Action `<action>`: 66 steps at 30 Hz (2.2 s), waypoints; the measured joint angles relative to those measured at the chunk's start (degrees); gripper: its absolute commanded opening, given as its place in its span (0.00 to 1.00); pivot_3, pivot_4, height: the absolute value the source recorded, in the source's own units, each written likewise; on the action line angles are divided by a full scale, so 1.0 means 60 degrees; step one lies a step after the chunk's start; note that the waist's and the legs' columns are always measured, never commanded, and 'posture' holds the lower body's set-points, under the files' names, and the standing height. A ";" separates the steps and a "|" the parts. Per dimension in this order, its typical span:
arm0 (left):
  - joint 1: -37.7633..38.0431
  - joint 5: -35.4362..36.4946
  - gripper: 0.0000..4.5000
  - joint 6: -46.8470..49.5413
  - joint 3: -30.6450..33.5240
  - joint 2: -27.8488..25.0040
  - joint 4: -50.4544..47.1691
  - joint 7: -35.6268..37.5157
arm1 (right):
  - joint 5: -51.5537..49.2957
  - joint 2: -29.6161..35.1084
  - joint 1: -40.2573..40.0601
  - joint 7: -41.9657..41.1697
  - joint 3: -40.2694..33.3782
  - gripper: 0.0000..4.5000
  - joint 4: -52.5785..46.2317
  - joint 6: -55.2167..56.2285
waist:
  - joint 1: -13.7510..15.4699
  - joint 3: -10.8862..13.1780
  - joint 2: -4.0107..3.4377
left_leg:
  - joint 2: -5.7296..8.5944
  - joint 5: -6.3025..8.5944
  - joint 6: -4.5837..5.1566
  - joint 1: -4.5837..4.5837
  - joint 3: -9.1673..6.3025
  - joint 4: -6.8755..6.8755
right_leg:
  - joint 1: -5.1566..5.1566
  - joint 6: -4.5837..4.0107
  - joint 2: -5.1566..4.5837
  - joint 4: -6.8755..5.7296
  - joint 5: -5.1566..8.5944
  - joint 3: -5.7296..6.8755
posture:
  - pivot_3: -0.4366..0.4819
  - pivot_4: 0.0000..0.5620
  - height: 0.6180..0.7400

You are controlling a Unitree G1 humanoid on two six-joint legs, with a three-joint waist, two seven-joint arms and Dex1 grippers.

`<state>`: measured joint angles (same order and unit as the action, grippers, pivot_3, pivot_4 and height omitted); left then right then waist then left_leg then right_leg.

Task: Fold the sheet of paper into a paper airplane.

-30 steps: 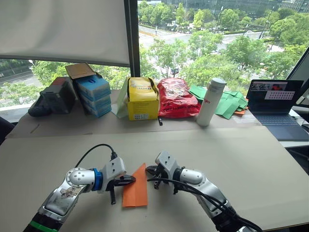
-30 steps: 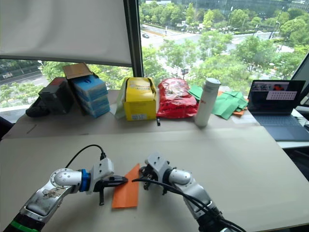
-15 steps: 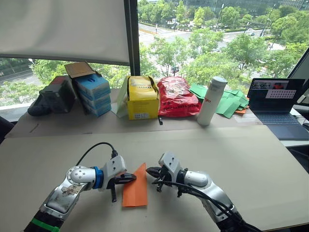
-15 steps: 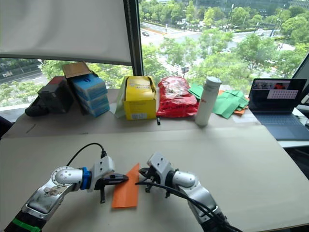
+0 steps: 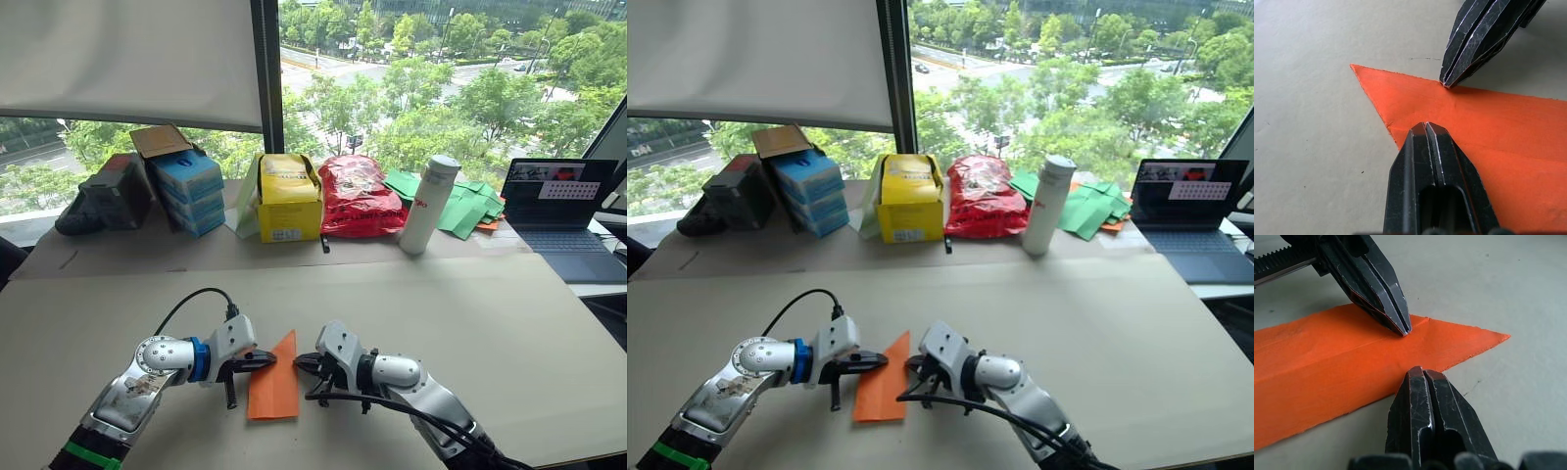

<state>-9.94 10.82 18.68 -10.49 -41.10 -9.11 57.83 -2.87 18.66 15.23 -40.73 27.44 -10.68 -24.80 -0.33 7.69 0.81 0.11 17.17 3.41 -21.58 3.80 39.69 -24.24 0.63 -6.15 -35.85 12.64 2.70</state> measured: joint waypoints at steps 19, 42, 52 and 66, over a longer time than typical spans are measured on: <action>0.0060 0.0000 0.00 -0.0030 0.0030 0.0006 -0.0046 -0.0060 | 0.0280 -0.0041 0.0088 -0.0334 0.0175 0.00 0.0022 0.0677 | 0.0002 0.0003 0.0005 | -0.0001 -0.0001 0.0000 -0.0009 0.0001 0.0006 | 0.0002 0.0002 0.0012 0.0002 0.0000 0.0007 | 0.48 0.27 1.00; 0.0116 -0.0002 0.00 -0.0160 0.0016 0.0007 -0.0026 -0.0143 | 0.0476 0.1002 0.0226 -0.1630 0.0706 0.00 -0.0375 0.1013 | 0.0022 0.0002 0.0007 | -0.0002 -0.0001 0.0001 0.0005 0.0001 0.0006 | 0.0014 0.0003 0.0021 0.0002 0.0002 0.0016 | 0.48 0.27 1.00; 0.0120 -0.0002 0.00 -0.0160 0.0013 0.0007 -0.0032 -0.0150 | 0.0756 0.1257 0.0404 -0.2232 0.1039 0.00 -0.0317 0.1842 | 0.0039 0.0001 0.0008 | -0.0002 -0.0001 0.0002 0.0006 0.0002 0.0009 | 0.0017 0.0003 0.0031 0.0002 0.0002 0.0029 | 0.48 0.27 1.00; 0.0306 -0.0001 0.00 -0.0126 0.0061 -0.0026 -0.0238 -0.0200 | 0.1195 0.1595 0.0318 -0.2776 0.1398 0.00 -0.0750 0.2428 | 0.0049 0.0001 0.0008 | -0.0002 0.0001 0.0004 0.0005 0.0003 0.0008 | 0.0017 0.0004 0.0030 0.0004 0.0003 0.0048 | 0.48 0.27 1.00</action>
<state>-8.11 10.81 17.92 -10.13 -41.26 -10.54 56.63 4.31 28.23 17.13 -57.39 35.83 -15.18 -10.23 -0.04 7.69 0.86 0.10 17.17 3.43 -21.55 3.82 39.74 -24.14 0.65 -5.97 -35.83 12.66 2.99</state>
